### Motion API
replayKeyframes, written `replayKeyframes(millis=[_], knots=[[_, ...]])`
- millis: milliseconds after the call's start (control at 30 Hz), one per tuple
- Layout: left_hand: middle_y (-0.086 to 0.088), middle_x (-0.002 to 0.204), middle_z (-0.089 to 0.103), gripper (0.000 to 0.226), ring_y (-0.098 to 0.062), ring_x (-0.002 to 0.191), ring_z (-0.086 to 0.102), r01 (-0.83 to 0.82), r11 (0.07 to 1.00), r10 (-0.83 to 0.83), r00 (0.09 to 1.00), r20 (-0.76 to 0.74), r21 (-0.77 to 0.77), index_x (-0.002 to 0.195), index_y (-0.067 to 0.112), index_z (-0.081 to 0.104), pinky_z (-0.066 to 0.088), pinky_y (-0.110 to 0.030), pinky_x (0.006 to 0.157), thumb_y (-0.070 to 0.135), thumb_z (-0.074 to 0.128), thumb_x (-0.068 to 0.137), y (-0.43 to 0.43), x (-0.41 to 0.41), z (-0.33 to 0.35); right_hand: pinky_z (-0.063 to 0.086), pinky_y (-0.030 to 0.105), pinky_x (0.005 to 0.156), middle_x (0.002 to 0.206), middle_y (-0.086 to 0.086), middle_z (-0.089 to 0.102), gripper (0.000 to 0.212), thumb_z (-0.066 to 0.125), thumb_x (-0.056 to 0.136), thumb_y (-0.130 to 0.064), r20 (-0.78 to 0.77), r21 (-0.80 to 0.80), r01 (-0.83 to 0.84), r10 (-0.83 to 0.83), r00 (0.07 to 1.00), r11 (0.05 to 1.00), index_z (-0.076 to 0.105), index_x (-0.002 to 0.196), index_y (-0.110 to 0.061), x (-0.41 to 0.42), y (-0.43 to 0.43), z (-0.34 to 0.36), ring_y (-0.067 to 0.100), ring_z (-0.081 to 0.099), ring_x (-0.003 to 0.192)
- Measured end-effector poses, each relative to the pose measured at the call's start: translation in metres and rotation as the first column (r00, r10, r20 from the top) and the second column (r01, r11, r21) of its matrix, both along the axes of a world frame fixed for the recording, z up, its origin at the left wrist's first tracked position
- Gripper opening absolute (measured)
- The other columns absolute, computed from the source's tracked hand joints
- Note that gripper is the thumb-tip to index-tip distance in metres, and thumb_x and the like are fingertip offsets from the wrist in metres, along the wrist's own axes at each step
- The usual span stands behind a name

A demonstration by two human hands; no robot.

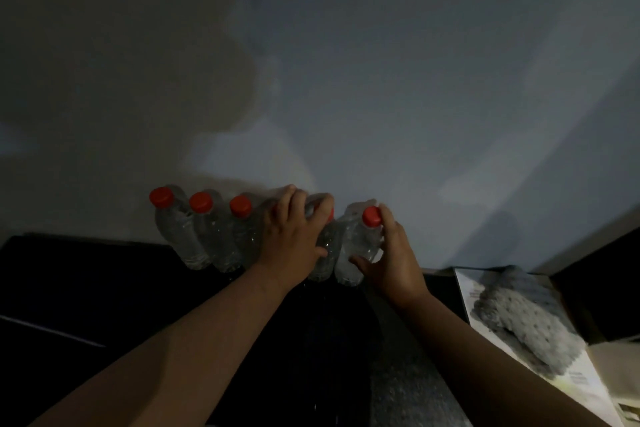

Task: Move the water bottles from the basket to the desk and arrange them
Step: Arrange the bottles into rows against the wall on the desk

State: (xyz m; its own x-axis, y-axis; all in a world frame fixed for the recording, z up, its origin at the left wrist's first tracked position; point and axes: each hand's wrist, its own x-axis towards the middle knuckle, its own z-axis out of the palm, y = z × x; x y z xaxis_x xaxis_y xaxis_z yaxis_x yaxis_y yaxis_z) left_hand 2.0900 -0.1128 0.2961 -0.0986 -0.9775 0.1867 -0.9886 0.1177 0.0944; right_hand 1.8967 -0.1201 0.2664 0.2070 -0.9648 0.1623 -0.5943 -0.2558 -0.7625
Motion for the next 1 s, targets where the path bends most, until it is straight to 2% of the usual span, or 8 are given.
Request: replayKeyframes(millis=[133, 233, 333, 400, 533, 700, 833, 1000], knots=[[-0.014, 0.138, 0.033, 0.102, -0.035, 0.132, 0.027, 0.009, 0.999, -0.009, 1.000, 0.014, -0.034, 0.143, 0.036, 0.017, 0.034, -0.055, 0.101, 0.051, 0.080, 0.064, 0.000, 0.004, -0.003, 0.052, 0.019, 0.085, 0.111, -0.029, 0.058, 0.076, 0.080, 0.077, -0.018, 0.229, 0.089, 0.045, -0.064, 0.971, 0.995, 0.032, 0.121, -0.056, 0.011, 0.007, 0.006, -0.009, 0.058, 0.104], [-0.014, 0.137, 0.036, 0.108, -0.034, 0.129, 0.031, 0.006, 0.999, -0.005, 0.999, 0.042, -0.036, 0.143, 0.035, 0.017, 0.036, -0.054, 0.098, 0.053, 0.082, 0.059, -0.002, 0.006, -0.004, 0.049, 0.011, 0.069, 0.101, -0.026, 0.056, 0.064, 0.080, 0.077, -0.018, 0.213, 0.176, 0.076, -0.113, 0.971, 0.981, 0.038, 0.108, -0.054, 0.019, 0.012, -0.004, -0.021, 0.055, 0.093], [-0.014, 0.134, 0.039, 0.108, -0.034, 0.126, 0.034, 0.012, 0.999, -0.010, 0.999, 0.052, -0.044, 0.141, 0.034, 0.020, 0.038, -0.054, 0.095, 0.052, 0.084, 0.055, -0.003, 0.007, -0.006, 0.047, 0.010, 0.057, 0.098, -0.021, 0.052, 0.062, 0.077, 0.078, -0.014, 0.171, 0.279, 0.095, -0.146, 0.974, 0.956, 0.034, 0.109, -0.047, 0.021, 0.014, -0.025, -0.006, 0.061, 0.086], [-0.014, 0.132, 0.040, 0.108, -0.033, 0.124, 0.035, 0.019, 0.998, -0.016, 0.998, 0.054, -0.059, 0.141, 0.033, 0.022, 0.039, -0.053, 0.094, 0.052, 0.084, 0.054, -0.003, 0.007, -0.008, 0.047, 0.014, 0.066, 0.105, -0.019, 0.051, 0.066, 0.077, 0.078, -0.014, 0.137, 0.300, 0.131, -0.178, 0.974, 0.945, 0.031, 0.112, -0.046, 0.022, 0.013, -0.035, 0.004, 0.059, 0.096], [-0.012, 0.129, 0.041, 0.108, -0.031, 0.121, 0.032, 0.023, 0.996, -0.018, 0.998, 0.056, -0.084, 0.140, 0.032, 0.026, 0.040, -0.052, 0.092, 0.051, 0.085, 0.052, -0.004, 0.007, -0.010, 0.048, 0.018, 0.074, 0.115, -0.013, 0.053, 0.062, 0.075, 0.079, -0.015, 0.158, 0.287, 0.179, -0.231, 0.960, 0.941, 0.034, 0.112, -0.047, 0.028, 0.008, -0.048, 0.004, 0.056, 0.099], [-0.013, 0.125, 0.045, 0.109, -0.029, 0.118, 0.030, 0.017, 0.993, -0.011, 0.999, 0.053, -0.114, 0.139, 0.030, 0.028, 0.042, -0.052, 0.088, 0.051, 0.087, 0.049, -0.004, 0.007, -0.011, 0.050, 0.018, 0.068, 0.104, -0.019, 0.054, 0.054, 0.075, 0.081, -0.026, 0.167, 0.283, 0.177, -0.230, 0.959, 0.942, 0.034, 0.109, -0.048, 0.027, 0.001, -0.049, 0.001, 0.059, 0.091], [-0.011, 0.127, 0.044, 0.111, -0.028, 0.119, 0.029, 0.024, 0.995, -0.018, 0.998, 0.061, -0.100, 0.141, 0.030, 0.027, 0.041, -0.051, 0.089, 0.053, 0.085, 0.050, -0.004, 0.008, -0.009, 0.053, 0.034, 0.089, 0.114, -0.012, 0.053, 0.059, 0.078, 0.078, -0.026, 0.074, 0.326, 0.182, -0.217, 0.973, 0.928, 0.037, 0.120, -0.037, 0.024, -0.006, -0.056, 0.009, 0.058, 0.101], [-0.009, 0.129, 0.043, 0.110, -0.028, 0.121, 0.031, 0.038, 0.996, -0.033, 0.997, 0.070, -0.076, 0.143, 0.031, 0.022, 0.039, -0.050, 0.091, 0.055, 0.083, 0.054, -0.003, 0.009, -0.008, 0.055, 0.040, 0.091, 0.115, -0.007, 0.054, 0.055, 0.077, 0.077, -0.031, 0.046, 0.373, 0.165, -0.196, 0.979, 0.913, 0.036, 0.113, -0.037, 0.022, -0.010, -0.061, 0.011, 0.059, 0.102]])
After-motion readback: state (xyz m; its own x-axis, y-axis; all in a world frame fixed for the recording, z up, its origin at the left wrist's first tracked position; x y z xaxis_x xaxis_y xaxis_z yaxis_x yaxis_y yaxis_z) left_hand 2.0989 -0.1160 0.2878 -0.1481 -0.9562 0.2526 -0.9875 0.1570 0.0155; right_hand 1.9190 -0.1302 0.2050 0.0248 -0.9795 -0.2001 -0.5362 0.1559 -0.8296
